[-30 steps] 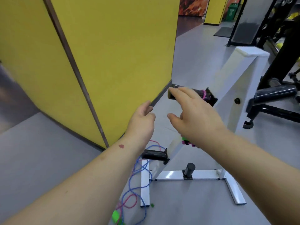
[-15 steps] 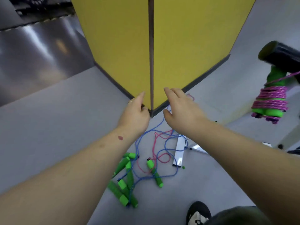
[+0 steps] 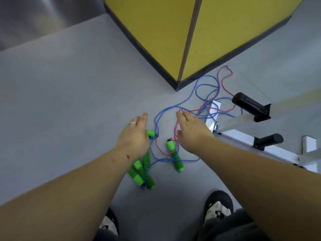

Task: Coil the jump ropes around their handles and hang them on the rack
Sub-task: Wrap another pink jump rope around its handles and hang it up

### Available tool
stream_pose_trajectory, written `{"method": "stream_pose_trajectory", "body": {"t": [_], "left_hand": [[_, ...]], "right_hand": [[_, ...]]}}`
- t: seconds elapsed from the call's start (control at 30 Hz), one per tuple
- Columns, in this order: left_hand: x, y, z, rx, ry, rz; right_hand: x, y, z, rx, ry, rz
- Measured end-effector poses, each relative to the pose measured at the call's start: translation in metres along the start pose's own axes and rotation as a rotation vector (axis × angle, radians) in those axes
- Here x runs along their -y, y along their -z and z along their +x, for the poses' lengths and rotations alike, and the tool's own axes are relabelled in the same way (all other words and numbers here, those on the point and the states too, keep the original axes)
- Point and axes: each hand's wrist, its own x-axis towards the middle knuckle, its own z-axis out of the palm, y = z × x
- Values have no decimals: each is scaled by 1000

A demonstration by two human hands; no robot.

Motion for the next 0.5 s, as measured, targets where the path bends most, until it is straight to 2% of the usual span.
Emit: {"method": "stream_pose_trajectory", "body": {"t": [0.27, 0.5], "left_hand": [[17, -69, 34, 200, 2, 113], [40, -100, 57, 284, -20, 158]], "right_hand": [[-2, -94, 38, 314, -25, -53], [-2, -148, 79, 525, -62, -86]]}}
